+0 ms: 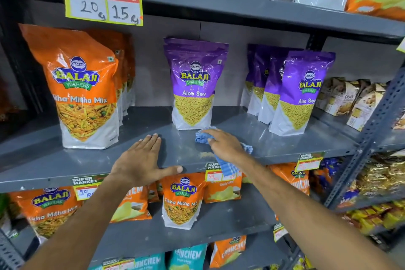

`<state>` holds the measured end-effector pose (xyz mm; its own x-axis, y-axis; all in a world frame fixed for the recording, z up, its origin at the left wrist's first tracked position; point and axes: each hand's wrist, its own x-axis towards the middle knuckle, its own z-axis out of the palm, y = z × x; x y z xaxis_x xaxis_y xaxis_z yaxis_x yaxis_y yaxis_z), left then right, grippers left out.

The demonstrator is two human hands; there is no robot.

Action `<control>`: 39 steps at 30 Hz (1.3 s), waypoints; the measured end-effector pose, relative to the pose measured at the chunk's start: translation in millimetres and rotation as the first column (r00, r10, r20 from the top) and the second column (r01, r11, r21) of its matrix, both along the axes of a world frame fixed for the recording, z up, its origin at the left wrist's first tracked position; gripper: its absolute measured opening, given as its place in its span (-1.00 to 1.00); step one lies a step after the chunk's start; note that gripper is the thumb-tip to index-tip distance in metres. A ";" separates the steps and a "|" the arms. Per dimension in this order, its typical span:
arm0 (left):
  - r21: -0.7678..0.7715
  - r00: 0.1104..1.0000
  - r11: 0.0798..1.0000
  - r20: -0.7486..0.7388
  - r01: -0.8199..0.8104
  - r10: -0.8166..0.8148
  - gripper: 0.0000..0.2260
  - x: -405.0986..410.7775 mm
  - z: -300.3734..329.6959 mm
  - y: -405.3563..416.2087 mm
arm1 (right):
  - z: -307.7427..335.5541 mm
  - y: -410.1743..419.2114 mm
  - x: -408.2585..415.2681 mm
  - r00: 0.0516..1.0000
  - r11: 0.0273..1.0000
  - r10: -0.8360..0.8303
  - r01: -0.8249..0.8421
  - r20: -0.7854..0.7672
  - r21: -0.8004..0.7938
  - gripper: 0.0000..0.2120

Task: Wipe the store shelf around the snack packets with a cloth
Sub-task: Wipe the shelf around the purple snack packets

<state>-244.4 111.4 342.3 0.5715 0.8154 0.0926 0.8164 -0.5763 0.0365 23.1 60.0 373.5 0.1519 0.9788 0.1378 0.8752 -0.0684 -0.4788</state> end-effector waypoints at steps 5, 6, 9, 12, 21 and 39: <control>0.004 1.000 1.000 -0.007 0.001 -0.001 0.20 0.1 -1.2 0.4 | -7.6 -22.0 -22.9 0.966 0.968 0.250 -0.252 0.063 0.013 -0.58; 0.005 1.000 1.000 -0.009 -0.001 0.001 0.20 0.0 -1.4 0.3 | -9.9 -27.2 -17.8 0.946 0.946 0.323 -0.323 -0.003 -0.004 -0.59; 0.007 1.000 1.000 0.000 -0.005 0.005 0.18 0.2 -1.2 -0.6 | -7.2 -40.0 12.5 0.871 0.939 0.327 -0.344 -0.365 0.021 -0.68; 0.006 1.000 1.000 0.001 -0.016 0.016 0.17 1.0 -0.4 -1.9 | -7.6 -36.4 49.2 0.950 0.991 0.109 -0.082 -0.294 0.104 -0.68; -0.002 1.000 1.000 -0.015 -0.013 0.013 0.21 0.9 -0.8 -1.1 | -11.6 -30.1 -35.2 0.961 0.964 0.239 -0.251 0.138 0.081 -0.58; -0.011 0.999 0.999 0.003 -0.032 0.032 0.18 2.2 1.1 -2.5 | -5.5 8.7 89.4 0.977 0.993 -0.115 0.113 0.180 0.023 -0.54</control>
<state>-242.2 108.9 343.4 0.5447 0.8343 0.0847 0.8344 -0.5493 0.0453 112.6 68.6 368.0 0.2338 0.9544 0.1855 0.9342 -0.1677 -0.3149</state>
